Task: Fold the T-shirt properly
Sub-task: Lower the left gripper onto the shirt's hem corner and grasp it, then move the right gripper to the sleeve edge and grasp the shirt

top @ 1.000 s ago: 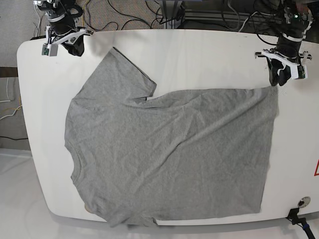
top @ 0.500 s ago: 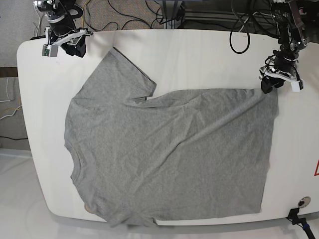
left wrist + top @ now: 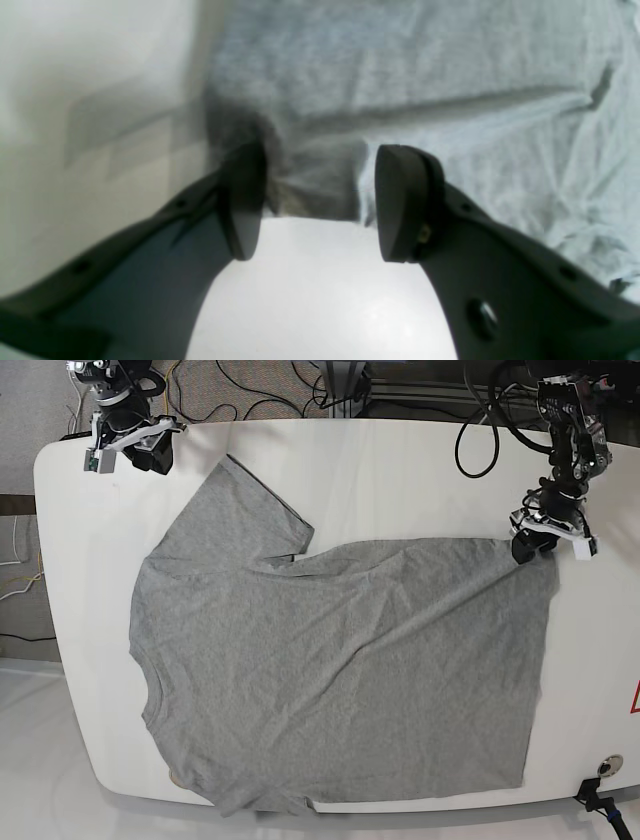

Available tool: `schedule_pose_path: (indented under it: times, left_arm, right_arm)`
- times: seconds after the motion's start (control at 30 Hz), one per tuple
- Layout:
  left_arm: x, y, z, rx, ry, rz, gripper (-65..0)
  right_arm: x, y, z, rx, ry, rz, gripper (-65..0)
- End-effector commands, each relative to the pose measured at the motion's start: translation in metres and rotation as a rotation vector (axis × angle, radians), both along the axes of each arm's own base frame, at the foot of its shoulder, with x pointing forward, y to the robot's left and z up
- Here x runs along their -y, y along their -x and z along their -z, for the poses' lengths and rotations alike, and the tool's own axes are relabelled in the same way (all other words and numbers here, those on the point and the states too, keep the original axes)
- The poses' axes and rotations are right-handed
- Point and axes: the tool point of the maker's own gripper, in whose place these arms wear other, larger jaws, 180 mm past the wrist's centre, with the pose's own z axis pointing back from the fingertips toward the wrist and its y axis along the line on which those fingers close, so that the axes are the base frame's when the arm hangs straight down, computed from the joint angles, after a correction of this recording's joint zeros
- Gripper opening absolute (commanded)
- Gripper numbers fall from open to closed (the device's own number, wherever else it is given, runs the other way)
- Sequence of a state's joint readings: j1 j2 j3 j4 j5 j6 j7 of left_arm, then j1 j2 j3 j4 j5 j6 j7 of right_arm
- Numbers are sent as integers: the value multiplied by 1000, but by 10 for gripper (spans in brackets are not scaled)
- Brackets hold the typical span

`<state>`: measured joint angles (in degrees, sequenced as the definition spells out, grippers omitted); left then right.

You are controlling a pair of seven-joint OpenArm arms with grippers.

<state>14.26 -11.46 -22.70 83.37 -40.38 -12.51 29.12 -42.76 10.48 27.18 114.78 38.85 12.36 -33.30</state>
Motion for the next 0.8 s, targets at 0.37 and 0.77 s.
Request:
schedule_pose_path:
  times: [0.37, 0.77]
  left_arm:
    - [-3, -13, 6, -24, 15, 6, -313]
    - [-5, -35, -19, 112, 8, 2, -650]
  right_arm:
    - [1, -2, -7, 24, -2, -18, -442]
    - [-3, -1, -7, 26, -4, -48, -438]
